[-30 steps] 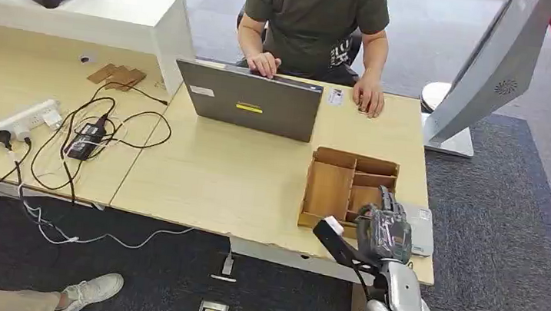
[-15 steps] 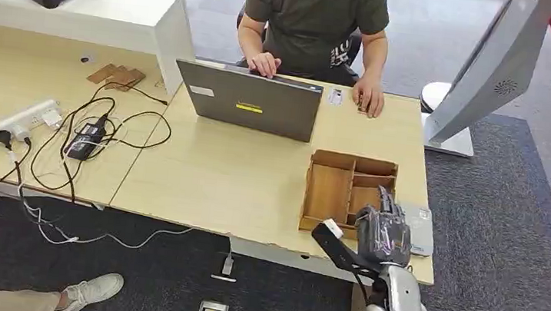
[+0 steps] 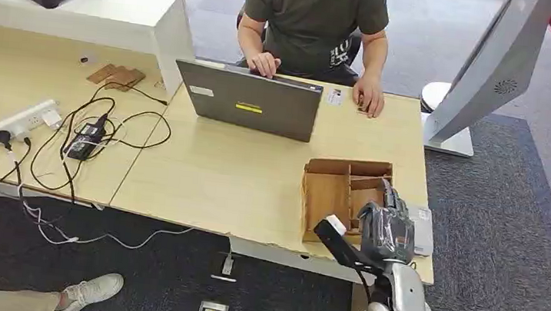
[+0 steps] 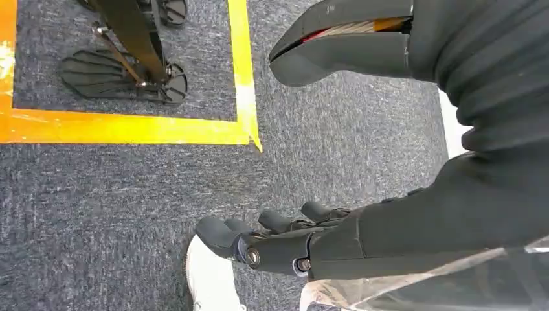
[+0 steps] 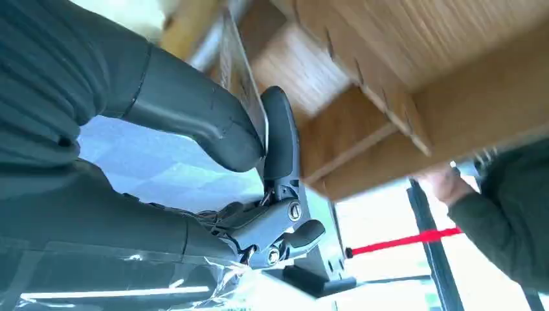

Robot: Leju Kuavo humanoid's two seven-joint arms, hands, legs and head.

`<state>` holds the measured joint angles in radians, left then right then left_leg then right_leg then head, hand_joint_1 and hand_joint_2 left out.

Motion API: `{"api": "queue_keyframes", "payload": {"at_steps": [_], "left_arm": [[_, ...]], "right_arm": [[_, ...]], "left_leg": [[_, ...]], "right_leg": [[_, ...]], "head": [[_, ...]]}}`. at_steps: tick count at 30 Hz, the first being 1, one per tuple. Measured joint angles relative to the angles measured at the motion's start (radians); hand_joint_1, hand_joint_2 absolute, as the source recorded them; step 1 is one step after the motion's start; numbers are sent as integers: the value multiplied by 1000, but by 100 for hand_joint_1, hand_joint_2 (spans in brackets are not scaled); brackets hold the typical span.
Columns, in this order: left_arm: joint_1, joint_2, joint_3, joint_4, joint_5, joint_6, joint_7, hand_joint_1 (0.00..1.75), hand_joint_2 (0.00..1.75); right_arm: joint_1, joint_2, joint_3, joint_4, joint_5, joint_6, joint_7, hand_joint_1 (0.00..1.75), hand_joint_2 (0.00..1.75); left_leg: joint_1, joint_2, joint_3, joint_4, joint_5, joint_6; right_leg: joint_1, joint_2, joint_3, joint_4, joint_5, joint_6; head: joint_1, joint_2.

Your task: Pass the card to the sensor for recognition and then transmit it.

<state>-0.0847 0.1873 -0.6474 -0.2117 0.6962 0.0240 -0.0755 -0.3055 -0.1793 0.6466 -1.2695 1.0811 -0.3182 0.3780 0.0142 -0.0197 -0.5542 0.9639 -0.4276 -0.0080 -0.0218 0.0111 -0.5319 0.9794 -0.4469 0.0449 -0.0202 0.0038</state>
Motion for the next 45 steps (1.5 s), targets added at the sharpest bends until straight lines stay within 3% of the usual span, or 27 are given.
{"api": "queue_keyframes", "payload": {"at_steps": [7, 11, 19, 27, 45], "left_arm": [[-1, 0, -3, 3, -20, -16, -10, 0, 175], [-12, 0, -13, 3, -42, -26, 2, 0, 175], [-60, -2, -48, 3, -86, -42, 45, 0, 175], [-79, -5, -69, 3, -96, -45, 53, 0, 175], [-81, -7, -87, 3, -93, -54, 59, 0, 175]], "right_arm": [[-91, 7, -24, -92, -108, 25, -43, 175, 175], [-172, 38, -21, -87, -153, 25, -88, 175, 175], [-278, 101, -10, -38, -180, 77, -96, 175, 175], [-315, 128, -1, 5, -192, 84, -95, 175, 175], [-320, 123, 19, 66, -204, 78, -77, 175, 175]], "left_leg": [[0, 0, 0, 0, 1, -1], [0, 0, 0, 0, 1, 0], [1, 0, 0, 0, 2, -1], [1, 0, -1, 0, 1, -1], [1, 0, -1, 0, 1, -1]], "right_leg": [[0, 0, 0, 0, 0, 0], [0, 0, 0, 1, 0, 0], [1, 0, 0, 1, 1, 0], [1, 0, 0, 0, 0, 0], [1, 0, 0, 0, 0, 0]], "head": [[0, 0], [0, 0], [0, 0], [0, 0], [0, 0]]}}
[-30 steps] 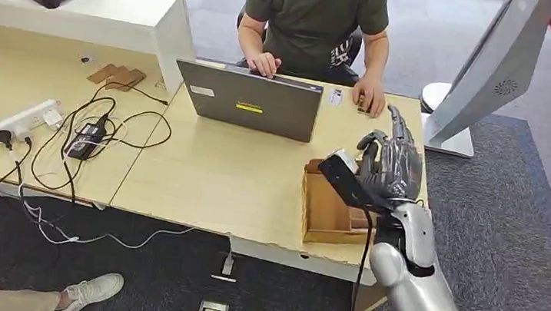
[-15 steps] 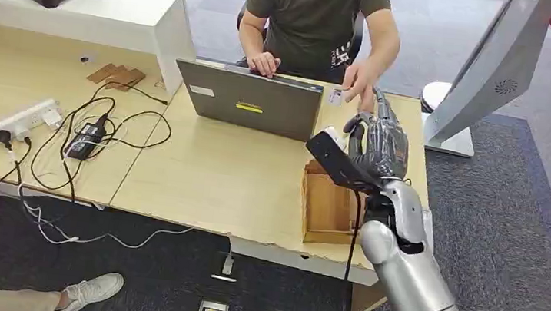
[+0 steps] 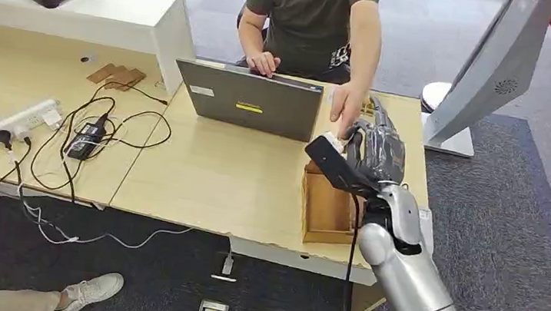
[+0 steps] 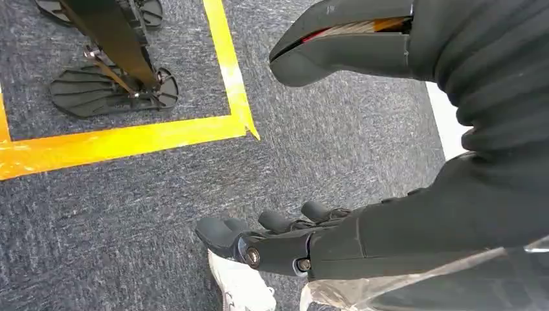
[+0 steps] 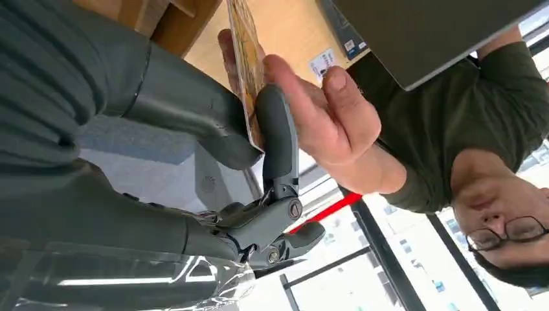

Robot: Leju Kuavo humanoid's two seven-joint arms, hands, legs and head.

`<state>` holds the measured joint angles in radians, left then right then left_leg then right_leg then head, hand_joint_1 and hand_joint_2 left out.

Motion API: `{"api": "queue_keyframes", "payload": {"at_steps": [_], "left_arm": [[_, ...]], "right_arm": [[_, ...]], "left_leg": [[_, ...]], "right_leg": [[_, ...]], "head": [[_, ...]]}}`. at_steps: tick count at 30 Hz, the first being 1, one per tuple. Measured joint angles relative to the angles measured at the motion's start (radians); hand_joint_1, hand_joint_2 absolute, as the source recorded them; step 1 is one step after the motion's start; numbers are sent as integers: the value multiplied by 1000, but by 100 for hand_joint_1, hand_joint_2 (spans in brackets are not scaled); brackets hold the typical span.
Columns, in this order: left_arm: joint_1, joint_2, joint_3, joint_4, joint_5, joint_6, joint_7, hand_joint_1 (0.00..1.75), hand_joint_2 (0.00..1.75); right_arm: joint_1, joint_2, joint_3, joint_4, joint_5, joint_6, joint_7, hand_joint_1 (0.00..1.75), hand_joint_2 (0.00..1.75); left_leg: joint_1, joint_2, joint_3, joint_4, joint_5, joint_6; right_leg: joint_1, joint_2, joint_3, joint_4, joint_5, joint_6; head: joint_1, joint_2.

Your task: Pass the card to the sensor for recognition and then transmit it.

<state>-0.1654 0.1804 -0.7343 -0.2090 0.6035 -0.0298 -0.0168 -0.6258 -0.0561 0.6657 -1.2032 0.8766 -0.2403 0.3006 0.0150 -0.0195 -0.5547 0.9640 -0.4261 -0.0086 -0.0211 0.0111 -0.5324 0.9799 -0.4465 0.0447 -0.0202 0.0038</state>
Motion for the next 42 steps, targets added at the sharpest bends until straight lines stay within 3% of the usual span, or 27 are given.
{"api": "queue_keyframes", "payload": {"at_steps": [1, 11, 15, 20, 22, 26, 29, 31, 34, 39, 42], "left_arm": [[0, 0, 0, 0, 0, 0, 0, 0, 175], [0, 0, -9, 0, 1, 5, 6, 0, 175], [1, 0, -14, 0, 5, 11, 6, 0, 175], [14, 0, -14, 0, 25, 32, -7, 0, 175], [24, 0, -14, 0, 36, 41, -18, 0, 175], [47, 0, -14, 0, 58, 60, -40, 0, 175], [65, 1, -14, 0, 76, 73, -56, 0, 175], [75, 2, -14, 0, 89, 76, -62, 0, 175], [78, 3, -14, 0, 112, 81, -64, 0, 175], [88, 6, -2, 0, 170, 98, -78, 0, 175], [85, 7, 7, 1, 188, 126, -97, 0, 175]], "right_arm": [[-1, -1, 1, 3, -1, 1, 1, 0, 175], [-1, -15, 3, 16, -13, -8, 43, 0, 175], [6, -26, -11, 16, -90, -84, 24, 0, 175], [53, -45, -88, -2, -392, -331, -157, 0, 175], [93, -60, -140, -21, -564, -424, -264, 0, 175], [195, -92, -280, -37, -850, -427, -399, 0, 175], [271, -141, -360, -10, -1089, -359, -420, 0, 175], [309, -182, -397, 63, -1193, -242, -454, 0, 175], [336, -219, -422, 234, -1309, -80, -448, 0, 175], [429, -227, -439, 501, -1446, 113, -329, 0, 175], [493, -213, -439, 642, -1494, 123, -184, 0, 175]], "left_leg": [[0, 0, 0, 0, 0, 0], [0, 0, 0, 0, 0, 0], [0, 0, 0, 0, 0, 0], [0, 0, 1, 0, 0, 0], [0, 0, 1, 0, -1, 0], [0, 0, 2, 0, -2, 1], [0, -1, 1, 0, -3, 1], [-1, 0, 1, 0, -3, 1], [0, -1, 2, 0, -4, 1], [2, -1, 9, 0, -8, -1], [6, -4, 17, 0, -13, -4]], "right_leg": [[0, 0, 0, 0, 0, 0], [0, 0, 0, 0, 0, 0], [0, 0, 0, 0, 0, 0], [0, 0, 0, -1, 0, 0], [0, 0, 1, -1, 0, 0], [0, 0, 1, -2, -1, 0], [0, 0, 2, -3, -1, 1], [-1, 0, 1, -3, -1, 1], [0, 0, 1, -3, -1, 1], [2, 0, 6, -4, -5, -1], [6, -3, 19, -6, -12, -3]], "head": [[0, 0], [0, 0], [0, 0], [0, 0], [0, 0], [0, 0], [0, 0], [0, 0], [0, 0], [-1, 0], [-3, 0]]}}
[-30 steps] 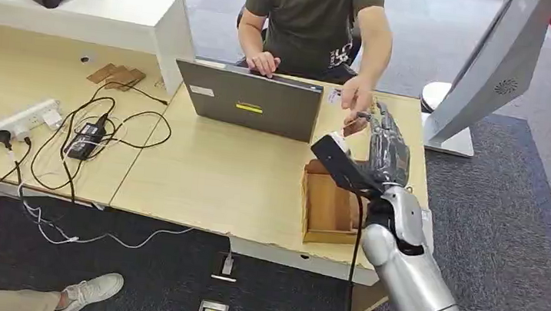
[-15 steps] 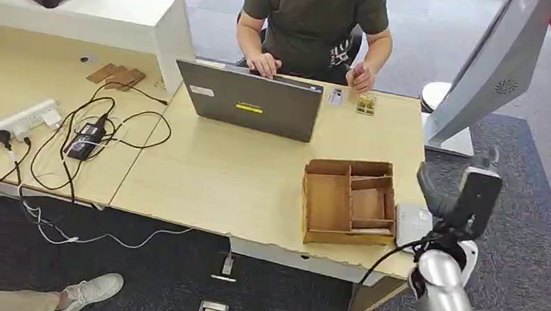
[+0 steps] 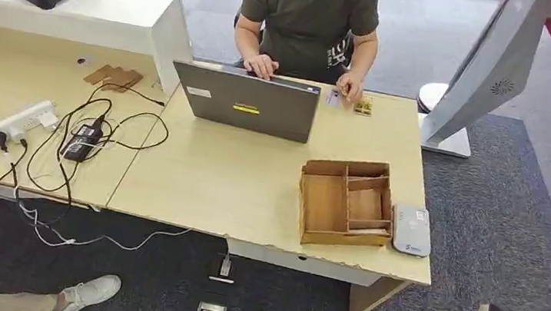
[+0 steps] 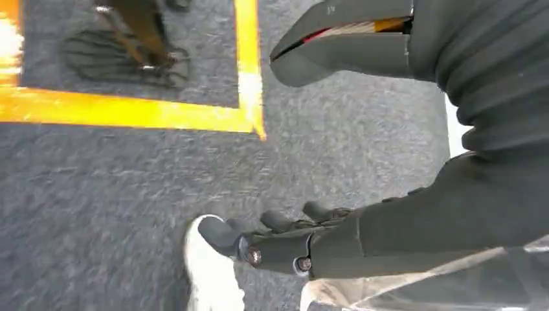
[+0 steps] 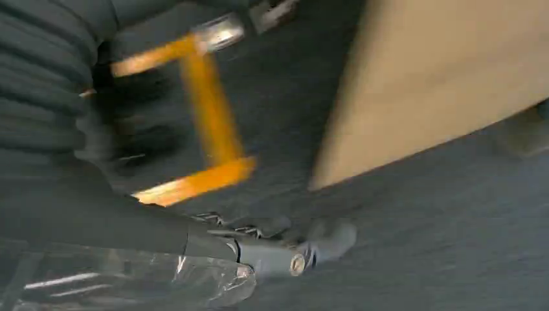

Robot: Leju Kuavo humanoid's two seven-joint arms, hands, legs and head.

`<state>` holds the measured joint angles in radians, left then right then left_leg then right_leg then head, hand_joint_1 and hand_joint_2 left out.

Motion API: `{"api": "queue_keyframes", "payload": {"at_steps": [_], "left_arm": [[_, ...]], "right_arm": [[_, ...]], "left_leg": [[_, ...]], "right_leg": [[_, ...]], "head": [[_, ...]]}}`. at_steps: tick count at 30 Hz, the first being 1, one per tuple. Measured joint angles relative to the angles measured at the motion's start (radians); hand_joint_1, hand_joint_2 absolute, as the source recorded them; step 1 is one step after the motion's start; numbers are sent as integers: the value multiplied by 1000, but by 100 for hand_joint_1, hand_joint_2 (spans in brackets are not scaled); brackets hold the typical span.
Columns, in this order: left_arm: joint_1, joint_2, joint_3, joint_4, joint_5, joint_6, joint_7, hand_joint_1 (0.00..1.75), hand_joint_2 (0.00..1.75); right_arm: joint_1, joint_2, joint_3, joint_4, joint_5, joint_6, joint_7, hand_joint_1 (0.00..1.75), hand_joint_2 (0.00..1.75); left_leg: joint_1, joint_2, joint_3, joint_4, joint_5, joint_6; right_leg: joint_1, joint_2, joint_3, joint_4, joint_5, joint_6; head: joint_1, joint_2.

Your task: Pass the card to the sensor for recognition and then transmit it.

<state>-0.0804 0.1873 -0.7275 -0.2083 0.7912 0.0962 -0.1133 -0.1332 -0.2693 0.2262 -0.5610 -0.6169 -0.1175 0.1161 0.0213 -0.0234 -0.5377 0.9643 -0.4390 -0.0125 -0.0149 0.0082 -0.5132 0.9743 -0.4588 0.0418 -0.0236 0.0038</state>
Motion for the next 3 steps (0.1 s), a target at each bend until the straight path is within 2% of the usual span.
{"api": "queue_keyframes", "payload": {"at_steps": [1, 3], "left_arm": [[1, 0, 3, 0, 8, 5, -6, 0, 175], [9, 0, 8, 0, 28, 8, -8, 0, 175]], "right_arm": [[31, 10, 0, 37, -21, -23, 46, 0, 175], [66, 44, -1, 88, -41, -61, 93, 0, 175]], "left_leg": [[-1, -3, 0, 0, 0, 0], [-2, 1, -1, -1, -2, -1]], "right_leg": [[0, -2, 1, 1, -1, 0], [-1, 3, -2, 3, 1, -3]], "head": [[0, 0], [-2, 0]]}}
